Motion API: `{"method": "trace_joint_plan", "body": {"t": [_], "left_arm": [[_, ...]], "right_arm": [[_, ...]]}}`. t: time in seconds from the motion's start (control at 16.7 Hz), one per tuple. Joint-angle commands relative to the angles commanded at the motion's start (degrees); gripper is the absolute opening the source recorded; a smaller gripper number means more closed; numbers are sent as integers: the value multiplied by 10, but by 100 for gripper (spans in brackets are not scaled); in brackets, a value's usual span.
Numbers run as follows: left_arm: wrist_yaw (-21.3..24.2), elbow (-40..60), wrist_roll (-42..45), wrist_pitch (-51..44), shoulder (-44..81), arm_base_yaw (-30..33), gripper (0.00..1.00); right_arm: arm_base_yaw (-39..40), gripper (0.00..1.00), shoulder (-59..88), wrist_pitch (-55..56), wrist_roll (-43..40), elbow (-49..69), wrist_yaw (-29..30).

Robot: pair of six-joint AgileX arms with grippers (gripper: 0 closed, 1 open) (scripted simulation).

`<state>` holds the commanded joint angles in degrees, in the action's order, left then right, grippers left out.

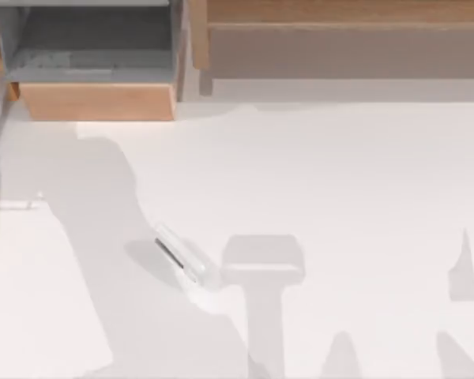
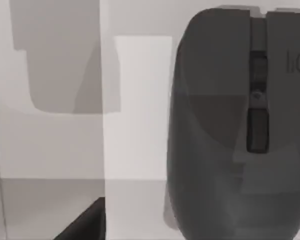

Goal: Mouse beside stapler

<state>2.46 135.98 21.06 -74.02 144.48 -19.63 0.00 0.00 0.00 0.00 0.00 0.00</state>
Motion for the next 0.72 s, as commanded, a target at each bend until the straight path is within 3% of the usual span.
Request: {"method": "trace_joint_plan", "body": {"t": [0.24, 0.72], "left_arm": [[0, 62, 10, -25, 55, 7, 100], [1, 57, 11, -20, 56, 4, 100]], "right_arm": [[0, 100, 0, 0, 0, 0, 0], [0, 100, 0, 0, 0, 0, 0]]}}
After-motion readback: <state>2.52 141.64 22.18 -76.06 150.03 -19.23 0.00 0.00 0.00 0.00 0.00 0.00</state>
